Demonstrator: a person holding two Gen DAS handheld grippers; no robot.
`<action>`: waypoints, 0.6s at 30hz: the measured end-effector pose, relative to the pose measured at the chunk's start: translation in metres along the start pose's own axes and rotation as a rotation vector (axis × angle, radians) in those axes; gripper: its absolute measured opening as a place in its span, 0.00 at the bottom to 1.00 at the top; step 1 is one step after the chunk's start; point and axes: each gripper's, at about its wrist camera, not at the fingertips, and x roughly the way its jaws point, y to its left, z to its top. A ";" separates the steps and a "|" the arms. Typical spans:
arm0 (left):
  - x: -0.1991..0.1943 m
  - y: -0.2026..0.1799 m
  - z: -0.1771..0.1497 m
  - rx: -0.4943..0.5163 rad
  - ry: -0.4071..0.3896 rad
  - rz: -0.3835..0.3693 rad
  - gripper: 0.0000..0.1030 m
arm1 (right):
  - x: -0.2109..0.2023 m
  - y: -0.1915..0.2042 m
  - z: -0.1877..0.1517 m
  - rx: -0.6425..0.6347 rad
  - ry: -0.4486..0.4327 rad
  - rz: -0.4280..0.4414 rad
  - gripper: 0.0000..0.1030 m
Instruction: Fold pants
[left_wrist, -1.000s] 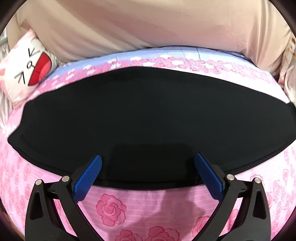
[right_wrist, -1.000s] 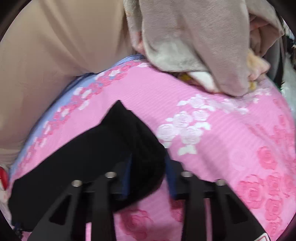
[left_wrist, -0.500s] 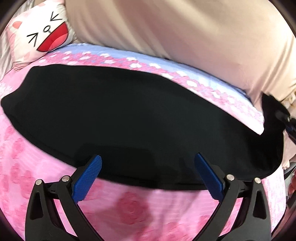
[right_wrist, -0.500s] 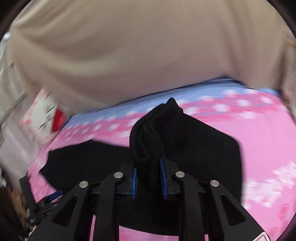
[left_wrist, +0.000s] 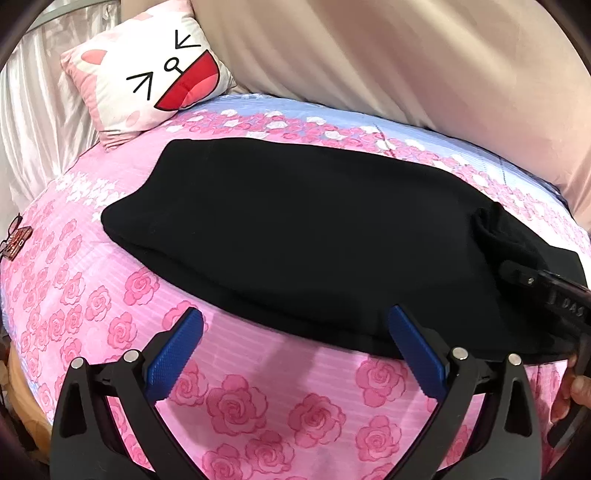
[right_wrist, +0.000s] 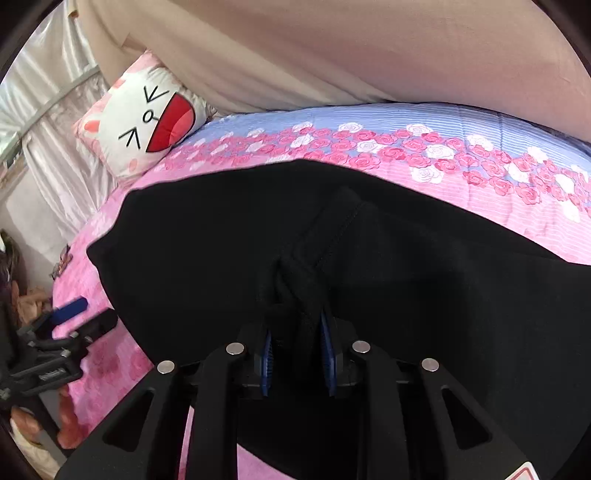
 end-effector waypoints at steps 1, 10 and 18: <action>0.000 -0.003 0.001 0.001 -0.003 -0.002 0.96 | -0.007 0.002 0.003 0.008 -0.018 0.006 0.20; -0.001 -0.037 0.020 0.092 0.010 -0.033 0.96 | 0.005 0.047 -0.007 -0.163 0.013 -0.004 0.44; -0.014 -0.070 0.037 0.159 -0.039 -0.087 0.96 | -0.132 -0.047 -0.017 0.047 -0.183 -0.147 0.00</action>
